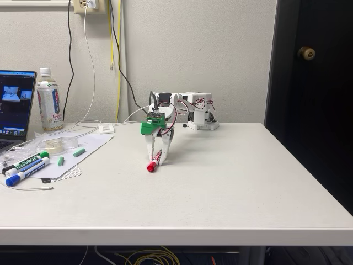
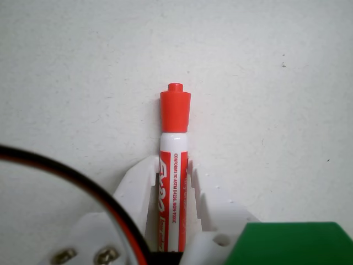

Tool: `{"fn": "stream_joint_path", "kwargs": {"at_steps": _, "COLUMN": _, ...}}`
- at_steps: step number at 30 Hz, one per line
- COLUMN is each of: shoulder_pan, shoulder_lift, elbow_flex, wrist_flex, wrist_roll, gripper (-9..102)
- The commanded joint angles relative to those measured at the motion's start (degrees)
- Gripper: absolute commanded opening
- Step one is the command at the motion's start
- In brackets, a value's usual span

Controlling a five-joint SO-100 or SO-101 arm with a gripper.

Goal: Pick up the red marker.

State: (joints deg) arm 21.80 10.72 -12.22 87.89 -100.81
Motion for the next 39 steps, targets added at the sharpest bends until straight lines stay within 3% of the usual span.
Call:
{"fn": "stream_joint_path", "kwargs": {"at_steps": 1, "shoulder_pan": -0.26, "shoulder_lift": 0.35, "elbow_flex": -0.88, "wrist_flex": -0.35, "wrist_roll": 0.62, "gripper": 9}}
{"fn": "stream_joint_path", "kwargs": {"at_steps": 8, "shoulder_pan": -1.41, "shoulder_lift": 3.52, "elbow_flex": -0.88, "wrist_flex": -0.70, "wrist_roll": 5.80, "gripper": 1}}
{"fn": "stream_joint_path", "kwargs": {"at_steps": 15, "shoulder_pan": -5.71, "shoulder_lift": 12.57, "elbow_flex": -0.88, "wrist_flex": 3.96, "wrist_roll": 18.63, "gripper": 1}}
{"fn": "stream_joint_path", "kwargs": {"at_steps": 22, "shoulder_pan": -10.37, "shoulder_lift": 24.26, "elbow_flex": -0.88, "wrist_flex": 12.13, "wrist_roll": 36.91, "gripper": 1}}
{"fn": "stream_joint_path", "kwargs": {"at_steps": 26, "shoulder_pan": -14.06, "shoulder_lift": 32.43, "elbow_flex": 1.32, "wrist_flex": 12.39, "wrist_roll": 56.25, "gripper": 1}}
{"fn": "stream_joint_path", "kwargs": {"at_steps": 32, "shoulder_pan": -19.60, "shoulder_lift": 56.43, "elbow_flex": 28.65, "wrist_flex": 12.39, "wrist_roll": 71.98, "gripper": 1}}
{"fn": "stream_joint_path", "kwargs": {"at_steps": 39, "shoulder_pan": -26.81, "shoulder_lift": 70.66, "elbow_flex": 41.57, "wrist_flex": 12.30, "wrist_roll": 86.40, "gripper": 1}}
